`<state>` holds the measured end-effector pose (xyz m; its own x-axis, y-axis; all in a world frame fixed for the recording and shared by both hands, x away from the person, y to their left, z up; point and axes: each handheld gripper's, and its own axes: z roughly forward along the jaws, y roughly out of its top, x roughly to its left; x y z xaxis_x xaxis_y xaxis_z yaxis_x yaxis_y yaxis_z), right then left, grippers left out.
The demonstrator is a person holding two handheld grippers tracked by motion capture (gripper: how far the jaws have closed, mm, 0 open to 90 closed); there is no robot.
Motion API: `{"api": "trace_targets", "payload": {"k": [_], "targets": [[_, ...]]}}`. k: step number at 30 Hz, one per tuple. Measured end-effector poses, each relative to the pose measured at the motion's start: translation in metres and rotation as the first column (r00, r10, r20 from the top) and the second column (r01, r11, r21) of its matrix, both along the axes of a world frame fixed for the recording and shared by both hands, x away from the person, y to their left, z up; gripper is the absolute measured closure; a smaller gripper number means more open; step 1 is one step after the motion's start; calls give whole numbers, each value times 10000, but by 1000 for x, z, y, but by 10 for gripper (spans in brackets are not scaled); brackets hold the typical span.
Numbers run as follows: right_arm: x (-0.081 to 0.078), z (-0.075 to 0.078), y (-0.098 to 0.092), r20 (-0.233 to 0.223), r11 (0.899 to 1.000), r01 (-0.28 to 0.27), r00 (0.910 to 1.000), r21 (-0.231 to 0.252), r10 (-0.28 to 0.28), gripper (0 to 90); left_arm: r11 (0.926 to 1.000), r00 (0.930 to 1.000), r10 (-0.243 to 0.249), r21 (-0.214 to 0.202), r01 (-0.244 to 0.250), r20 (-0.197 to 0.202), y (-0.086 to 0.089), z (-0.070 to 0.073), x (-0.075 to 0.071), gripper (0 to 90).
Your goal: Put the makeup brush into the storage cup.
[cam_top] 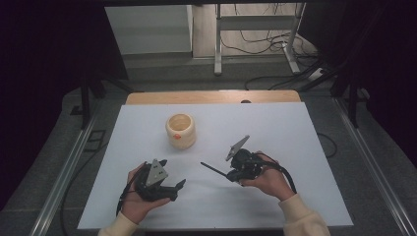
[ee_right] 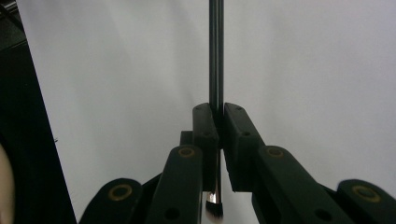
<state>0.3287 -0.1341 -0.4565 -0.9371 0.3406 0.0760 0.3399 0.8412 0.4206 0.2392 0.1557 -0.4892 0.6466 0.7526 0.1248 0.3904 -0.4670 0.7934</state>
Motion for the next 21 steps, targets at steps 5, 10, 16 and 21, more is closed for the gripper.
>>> {"api": "trace_targets", "payload": {"k": [5, 10, 16, 21], "targets": [[0, -1, 1, -54, 10000, 16, 10000, 7, -16, 830, 9999, 9999, -117, 90, 117, 65, -6, 0, 2, 125], [0, -1, 0, -70, 10000, 69, 10000, 32, -69, 831, 9995, 9996, -292, 121, 292, 58, -12, 1, 3, 125], [-1, -2, 1, -112, 10000, 10, 9999, -6, -10, 831, 9987, 9989, -465, 200, 464, 16, -19, 2, 4, 132], [0, -3, 2, -143, 10000, 13, 9999, -15, -13, 831, 9982, 9986, -522, 303, 521, 21, -23, 2, 6, 137]]}}
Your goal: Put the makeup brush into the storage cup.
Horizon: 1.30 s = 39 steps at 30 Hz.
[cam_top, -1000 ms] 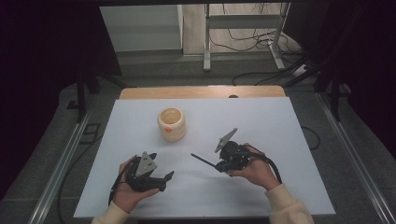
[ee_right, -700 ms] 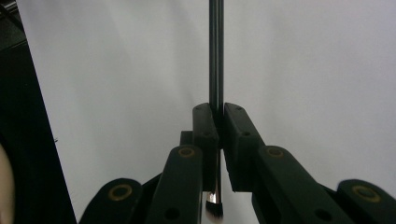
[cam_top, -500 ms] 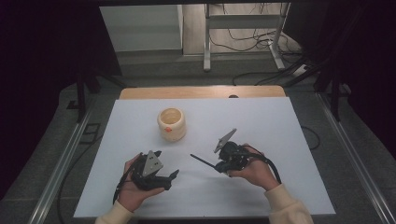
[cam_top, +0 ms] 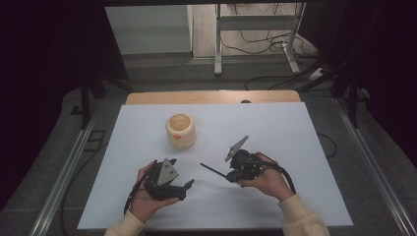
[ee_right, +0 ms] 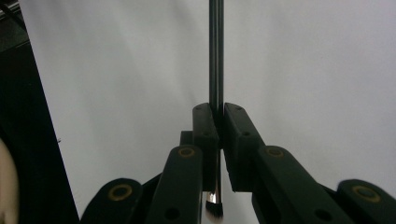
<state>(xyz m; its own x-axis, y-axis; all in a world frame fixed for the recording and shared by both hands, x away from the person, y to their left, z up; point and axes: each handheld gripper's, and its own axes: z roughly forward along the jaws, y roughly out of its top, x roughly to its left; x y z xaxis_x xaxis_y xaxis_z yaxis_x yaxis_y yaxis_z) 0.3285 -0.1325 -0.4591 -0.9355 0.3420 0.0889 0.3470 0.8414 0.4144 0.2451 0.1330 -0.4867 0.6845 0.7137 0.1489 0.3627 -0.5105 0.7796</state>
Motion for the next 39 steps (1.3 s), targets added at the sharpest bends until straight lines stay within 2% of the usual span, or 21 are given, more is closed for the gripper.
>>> {"api": "trace_targets", "payload": {"k": [11, 16, 19, 22, 28, 39], "targets": [[-1, 0, 1, -41, 10000, 19, 10000, -30, -19, 831, 9995, 9996, -280, 108, 280, -2, -9, -1, 3, 138], [-1, -1, 1, -93, 10000, 11, 10000, -30, -11, 831, 9987, 9987, -489, 131, 491, -173, -11, -2, 5, 154], [-1, -3, 3, -135, 10000, -84, 9999, -38, 83, 831, 9973, 9974, -659, 318, 668, -276, -15, -5, 5, 151], [-1, -4, 3, -147, 9999, -103, 9998, -25, 103, 830, 9976, 9975, -644, 242, 652, -294, -16, -4, 6, 148], [-1, -2, 2, -177, 9999, -100, 9998, 49, 101, 830, 9962, 9965, -764, 392, 776, -330, -21, -3, 10, 135], [-1, -3, 3, -290, 9999, -123, 9995, 10, 123, 830, 9881, 9914, -1269, 834, 1291, -305, -40, 1, 18, 137]]}}
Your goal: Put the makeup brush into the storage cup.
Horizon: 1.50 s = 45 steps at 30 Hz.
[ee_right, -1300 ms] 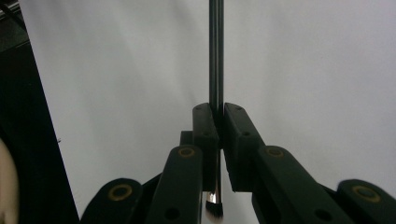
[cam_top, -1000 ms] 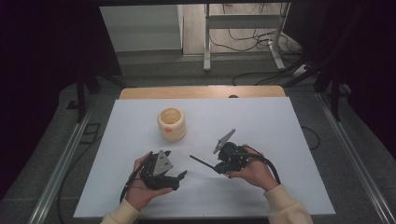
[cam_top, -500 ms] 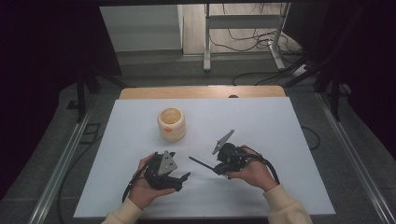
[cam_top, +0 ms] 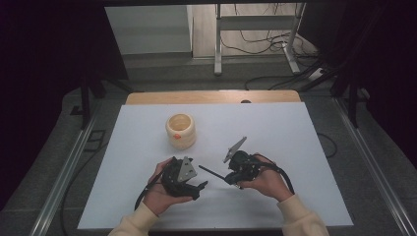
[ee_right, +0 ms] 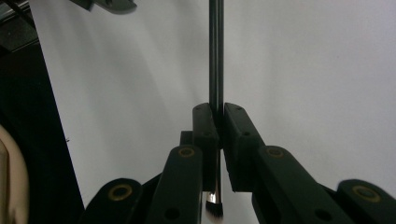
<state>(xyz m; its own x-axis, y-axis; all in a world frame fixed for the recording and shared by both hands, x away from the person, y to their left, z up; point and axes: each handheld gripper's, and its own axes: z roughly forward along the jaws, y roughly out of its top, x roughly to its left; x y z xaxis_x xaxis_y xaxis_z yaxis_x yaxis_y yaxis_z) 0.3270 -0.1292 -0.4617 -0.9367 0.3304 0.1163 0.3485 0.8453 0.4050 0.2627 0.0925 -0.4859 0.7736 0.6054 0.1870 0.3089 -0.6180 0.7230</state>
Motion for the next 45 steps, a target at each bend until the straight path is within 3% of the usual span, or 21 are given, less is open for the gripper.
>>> {"api": "trace_targets", "payload": {"k": [12, 15, 27, 36, 40, 44, 45], "targets": [[-1, 0, 1, -41, 10000, -50, 10000, 9, 50, 830, 9975, 9988, -469, 540, 461, 128, -20, 2, 8, 128], [-1, 0, 1, -24, 9999, -112, 9999, 34, 112, 830, 9945, 9972, -743, 741, 736, 71, -23, 1, 11, 129], [-2, -1, 4, -147, 9996, -265, 9995, 2, 265, 831, 9889, 9944, -1048, 1046, 1056, -139, -30, -5, 17, 154], [-3, -1, 5, -157, 9996, -278, 9995, 33, 278, 831, 9676, 9865, -1637, 1940, 1617, -59, -38, -12, 16, 302], [-3, -2, 6, -188, 9995, -315, 9993, 37, 316, 830, 9653, 9855, -1695, 2013, 1663, -17, -40, -12, 15, 349], [-4, -1, 6, -212, 9994, -329, 9992, 64, 331, 829, 9629, 9842, -1761, 2108, 1683, 186, -41, -10, 13, 516], [-4, -1, 6, -212, 9994, -329, 9992, 64, 331, 829, 9602, 9834, -1813, 2175, 1752, 84, -41, -10, 13, 516]]}}
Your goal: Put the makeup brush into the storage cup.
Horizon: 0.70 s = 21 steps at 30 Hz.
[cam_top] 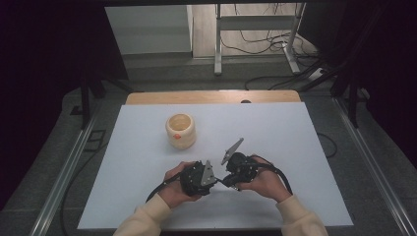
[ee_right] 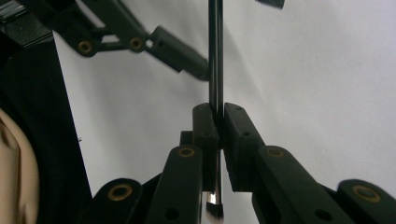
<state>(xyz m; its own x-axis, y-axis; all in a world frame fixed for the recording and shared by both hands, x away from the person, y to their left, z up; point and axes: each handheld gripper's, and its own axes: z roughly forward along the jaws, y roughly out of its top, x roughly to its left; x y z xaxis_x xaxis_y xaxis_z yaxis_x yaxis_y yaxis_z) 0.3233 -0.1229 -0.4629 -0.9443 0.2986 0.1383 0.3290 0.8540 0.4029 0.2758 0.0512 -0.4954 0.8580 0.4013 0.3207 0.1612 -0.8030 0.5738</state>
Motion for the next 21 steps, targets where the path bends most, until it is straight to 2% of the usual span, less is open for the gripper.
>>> {"api": "trace_targets", "payload": {"k": [2, 3, 4, 5, 7, 8, 9, 10, 12, 13, 16, 20, 21], "targets": [[0, 1, -1, 48, 10000, 1, 10000, 58, -1, 826, 9993, 9999, -144, 335, 145, -55, 0, 1, 0, 575], [1, 3, -2, 168, 9996, 52, 9998, 286, -57, 815, 9983, 9992, -354, 447, 363, -210, 0, 1, -1, 659], [1, 3, -2, 168, 9996, 52, 9998, 286, -57, 815, 9983, 9992, -354, 447, 363, -210, 0, 1, -1, 690], [2, 6, -4, 238, 9981, 343, 9991, 505, -356, 793, 9978, 9973, -521, 382, 541, -508, 0, 1, -2, 732], [3, 8, -5, 251, 9968, 543, 9981, 590, -559, 772, 9976, 9963, -603, 298, 622, -614, 1, 1, -2, 762], [4, 10, -7, 351, 9927, 809, 9958, 896, -843, 714, 9973, 9949, -729, 52, 734, -700, 1, 2, -3, 810], [4, 10, -7, 351, 9927, 809, 9958, 896, -843, 714, 9973, 9949, -729, 52, 734, -700, 1, 2, -3, 826], [6, 12, -8, 405, 9872, 1091, 9926, 1165, -1145, 658, 9971, 9951, -755, 5, 757, -643, 1, 3, -4, 829], [6, 12, -9, 421, 9850, 1186, 9913, 1252, -1247, 640, 9973, 9949, -735, -141, 727, -687, 2, 5, -4, 830], [7, 13, -10, 550, 9807, 1327, 9884, 1438, -1419, 582, 9973, 9948, -731, -122, 725, -702, 3, 6, -4, 830], [8, 15, -12, 527, 9699, 1586, 9839, 1847, -1709, 542, 9977, 9951, -653, -255, 635, -744, 5, 6, -4, 830], [10, 16, -14, 626, 9658, 1687, 9809, 1969, -1841, 511, 9979, 9957, -574, -329, 551, -722, 7, 6, -4, 830], [10, 17, -16, 710, 9610, 1830, 9769, 2072, -2013, 483, 9979, 9959, -536, -390, 508, -723, 7, 6, -4, 831]]}}
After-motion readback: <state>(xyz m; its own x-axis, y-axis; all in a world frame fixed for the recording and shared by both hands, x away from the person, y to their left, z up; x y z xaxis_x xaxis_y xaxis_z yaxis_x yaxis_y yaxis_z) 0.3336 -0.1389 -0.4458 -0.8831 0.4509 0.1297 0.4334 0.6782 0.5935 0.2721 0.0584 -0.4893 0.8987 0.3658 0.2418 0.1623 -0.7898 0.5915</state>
